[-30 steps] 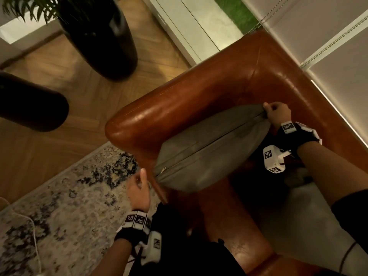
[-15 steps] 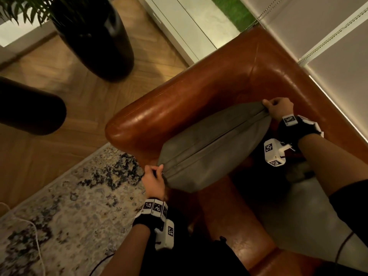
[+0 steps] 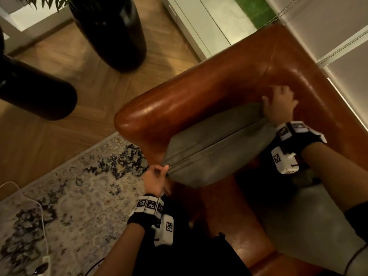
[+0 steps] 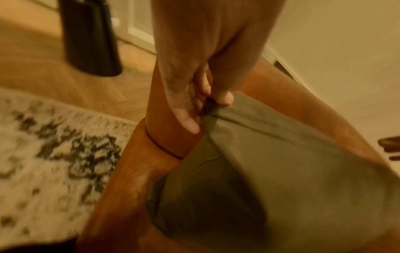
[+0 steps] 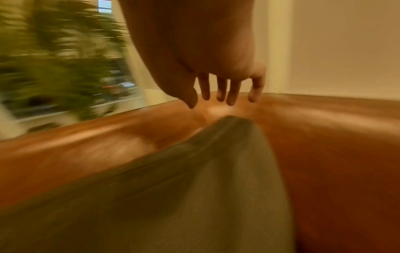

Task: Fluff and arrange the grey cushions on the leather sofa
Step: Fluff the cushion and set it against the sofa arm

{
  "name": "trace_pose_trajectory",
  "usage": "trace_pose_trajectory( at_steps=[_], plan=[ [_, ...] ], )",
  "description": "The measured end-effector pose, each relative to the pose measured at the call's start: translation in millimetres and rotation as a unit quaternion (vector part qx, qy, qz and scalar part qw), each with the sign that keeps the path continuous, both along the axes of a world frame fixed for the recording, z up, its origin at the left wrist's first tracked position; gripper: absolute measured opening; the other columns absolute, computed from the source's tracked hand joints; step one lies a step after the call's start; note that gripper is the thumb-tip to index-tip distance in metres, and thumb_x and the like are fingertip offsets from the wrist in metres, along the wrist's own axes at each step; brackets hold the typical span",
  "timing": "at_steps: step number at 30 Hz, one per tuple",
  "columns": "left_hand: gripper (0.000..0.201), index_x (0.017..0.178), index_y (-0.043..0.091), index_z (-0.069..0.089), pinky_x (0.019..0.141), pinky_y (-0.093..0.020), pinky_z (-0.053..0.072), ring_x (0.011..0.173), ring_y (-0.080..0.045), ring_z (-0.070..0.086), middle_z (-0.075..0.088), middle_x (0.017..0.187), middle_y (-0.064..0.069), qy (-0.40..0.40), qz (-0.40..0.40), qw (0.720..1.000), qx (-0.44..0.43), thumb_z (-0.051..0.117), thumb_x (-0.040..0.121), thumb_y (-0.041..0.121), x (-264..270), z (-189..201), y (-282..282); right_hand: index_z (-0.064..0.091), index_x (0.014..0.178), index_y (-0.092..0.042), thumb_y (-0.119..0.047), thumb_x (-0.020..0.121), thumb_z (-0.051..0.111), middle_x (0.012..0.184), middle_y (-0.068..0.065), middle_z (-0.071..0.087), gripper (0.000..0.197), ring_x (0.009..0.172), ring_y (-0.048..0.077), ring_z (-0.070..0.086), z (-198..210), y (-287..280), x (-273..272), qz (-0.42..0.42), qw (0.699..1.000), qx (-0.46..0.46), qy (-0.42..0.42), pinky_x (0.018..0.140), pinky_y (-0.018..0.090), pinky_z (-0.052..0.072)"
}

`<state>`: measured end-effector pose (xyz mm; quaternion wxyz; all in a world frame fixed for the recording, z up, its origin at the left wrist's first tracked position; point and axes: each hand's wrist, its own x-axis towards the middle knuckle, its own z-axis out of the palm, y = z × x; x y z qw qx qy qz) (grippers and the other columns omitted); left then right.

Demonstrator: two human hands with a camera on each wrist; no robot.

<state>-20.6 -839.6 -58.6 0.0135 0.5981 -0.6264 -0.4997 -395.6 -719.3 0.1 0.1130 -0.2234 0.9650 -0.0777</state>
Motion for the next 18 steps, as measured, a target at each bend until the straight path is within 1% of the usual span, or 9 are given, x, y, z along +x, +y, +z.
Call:
trace_pose_trajectory(
  at_steps=[2,4,6,7,9,11,13,16,18],
  plan=[
    [0.03,0.072,0.006,0.059,0.077,-0.035,0.046,0.083,-0.032,0.061,0.065,0.082,-0.02,0.007,-0.012,1.0,0.012,0.064,0.084,0.032,3,-5,-4,0.056,0.12,-0.012,-0.033,0.093,0.047,0.124,0.018,0.051,0.035,0.114,0.04,0.046,2,-21,48,0.191,0.981,-0.033,-0.004,0.091,0.052,0.037],
    [0.04,0.072,0.001,0.063,0.086,-0.045,0.048,0.086,-0.036,0.061,0.063,0.085,-0.024,0.001,-0.042,0.999,0.003,0.059,0.085,0.039,5,-1,-7,0.067,0.104,-0.015,-0.044,0.088,0.044,0.107,0.013,0.061,0.04,0.1,0.038,0.056,-4,-38,110,0.368,0.927,-0.066,-0.036,0.08,0.048,0.042],
    [0.039,0.084,-0.005,0.064,0.092,-0.04,0.045,0.096,-0.033,0.056,0.058,0.097,-0.026,-0.011,-0.071,0.997,0.002,0.056,0.09,0.033,3,11,-9,0.069,0.102,-0.017,-0.049,0.082,0.047,0.105,0.01,0.064,0.043,0.099,0.033,0.059,-17,-49,171,0.46,0.882,-0.06,-0.086,0.08,0.047,0.041],
    [0.035,0.085,-0.006,0.064,0.09,-0.038,0.043,0.098,-0.032,0.055,0.057,0.097,-0.027,-0.014,-0.081,0.997,0.001,0.055,0.092,0.027,2,15,-9,0.067,0.108,-0.017,-0.048,0.08,0.053,0.11,0.01,0.063,0.044,0.104,0.032,0.057,-24,-52,195,0.476,0.871,-0.037,-0.119,0.083,0.047,0.039],
    [0.03,0.073,0.002,0.062,0.085,-0.041,0.043,0.093,-0.036,0.057,0.058,0.084,-0.025,0.0,-0.093,0.996,0.006,0.054,0.092,0.023,1,16,-10,0.064,0.112,-0.017,-0.043,0.076,0.066,0.113,0.007,0.06,0.045,0.108,0.031,0.053,-37,-54,230,0.476,0.87,0.001,-0.133,0.085,0.043,0.031],
    [0.028,0.068,0.012,0.054,0.085,-0.042,0.045,0.088,-0.035,0.056,0.053,0.081,-0.018,0.003,-0.093,0.995,0.02,0.053,0.092,0.024,3,19,-10,0.066,0.09,-0.018,-0.035,0.065,0.077,0.094,0.002,0.063,0.032,0.096,0.027,0.056,-42,-54,241,0.476,0.873,0.0,-0.104,0.076,0.038,0.023],
    [0.022,0.078,0.006,0.057,0.083,-0.037,0.041,0.086,-0.027,0.051,0.048,0.089,-0.013,0.001,-0.085,0.996,0.005,0.05,0.093,0.021,7,20,-9,0.062,0.07,-0.021,-0.031,0.06,0.079,0.074,-0.003,0.062,0.023,0.084,0.016,0.048,-44,-53,235,0.487,0.87,-0.032,-0.069,0.069,0.034,0.019],
    [0.023,0.086,-0.004,0.059,0.082,-0.033,0.038,0.085,-0.021,0.047,0.046,0.092,-0.012,0.007,-0.064,0.997,-0.034,0.05,0.094,0.015,11,13,-4,0.06,0.064,-0.024,-0.035,0.062,0.073,0.067,-0.007,0.06,0.017,0.079,0.011,0.038,-42,-53,214,0.517,0.854,-0.055,-0.028,0.067,0.033,0.018],
    [0.023,0.081,-0.002,0.059,0.086,-0.038,0.042,0.088,-0.031,0.055,0.054,0.091,-0.019,-0.002,-0.042,0.999,-0.011,0.051,0.093,0.016,7,4,3,0.061,0.064,-0.026,-0.036,0.061,0.078,0.067,-0.009,0.059,0.02,0.079,0.012,0.045,-40,-51,209,0.522,0.852,-0.025,-0.027,0.068,0.032,0.018]
  ],
)
